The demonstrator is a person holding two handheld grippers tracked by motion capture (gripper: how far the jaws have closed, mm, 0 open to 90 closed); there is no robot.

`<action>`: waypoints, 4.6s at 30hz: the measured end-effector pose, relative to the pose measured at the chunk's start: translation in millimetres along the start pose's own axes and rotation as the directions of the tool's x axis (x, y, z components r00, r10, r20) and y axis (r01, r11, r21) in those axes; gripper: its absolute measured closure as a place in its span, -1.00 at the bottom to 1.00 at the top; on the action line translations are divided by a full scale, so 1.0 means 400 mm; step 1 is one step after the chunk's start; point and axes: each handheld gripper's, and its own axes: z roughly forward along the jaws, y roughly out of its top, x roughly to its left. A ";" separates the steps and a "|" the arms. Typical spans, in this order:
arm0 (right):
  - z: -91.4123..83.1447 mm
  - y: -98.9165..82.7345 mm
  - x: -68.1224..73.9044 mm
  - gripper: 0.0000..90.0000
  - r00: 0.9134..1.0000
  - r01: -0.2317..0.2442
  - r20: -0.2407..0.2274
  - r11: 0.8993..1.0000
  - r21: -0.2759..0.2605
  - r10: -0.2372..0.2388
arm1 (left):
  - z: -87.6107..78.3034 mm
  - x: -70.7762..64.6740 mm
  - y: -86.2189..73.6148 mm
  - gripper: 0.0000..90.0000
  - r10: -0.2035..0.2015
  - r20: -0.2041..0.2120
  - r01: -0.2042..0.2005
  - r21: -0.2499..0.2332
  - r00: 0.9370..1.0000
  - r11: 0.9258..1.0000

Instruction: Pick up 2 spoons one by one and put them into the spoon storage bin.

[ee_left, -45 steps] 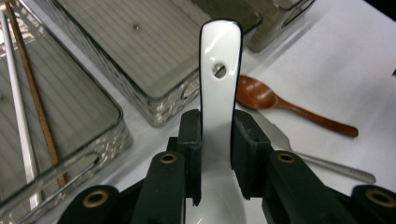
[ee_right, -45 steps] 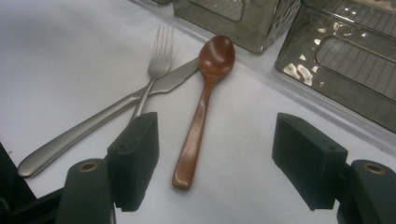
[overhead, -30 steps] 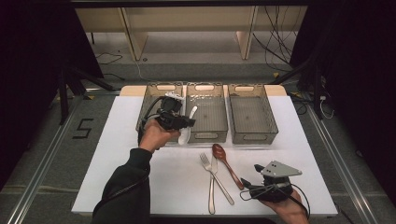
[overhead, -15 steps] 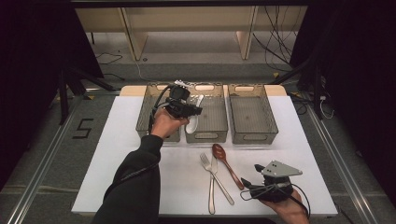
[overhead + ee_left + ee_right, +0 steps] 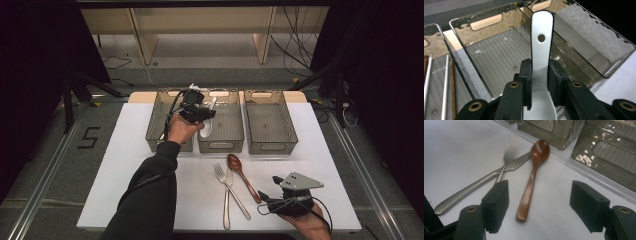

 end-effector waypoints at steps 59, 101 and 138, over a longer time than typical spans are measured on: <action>0.007 0.012 0.003 -0.28 1.000 -0.024 0.008 0.999 0.029 0.023 | -0.126 0.046 -0.131 -0.29 -0.095 -0.009 0.095 0.003 0.995 0.995; 0.181 0.108 0.004 -0.12 0.999 -0.047 0.024 0.960 0.277 0.042 | -0.299 0.032 -0.464 -0.51 -0.025 0.024 0.028 -0.141 0.999 0.990; 0.282 0.137 -0.004 0.61 1.000 -0.003 -0.012 0.887 0.462 0.010 | -0.315 0.029 -0.529 -0.54 0.002 0.021 0.002 -0.167 1.000 0.986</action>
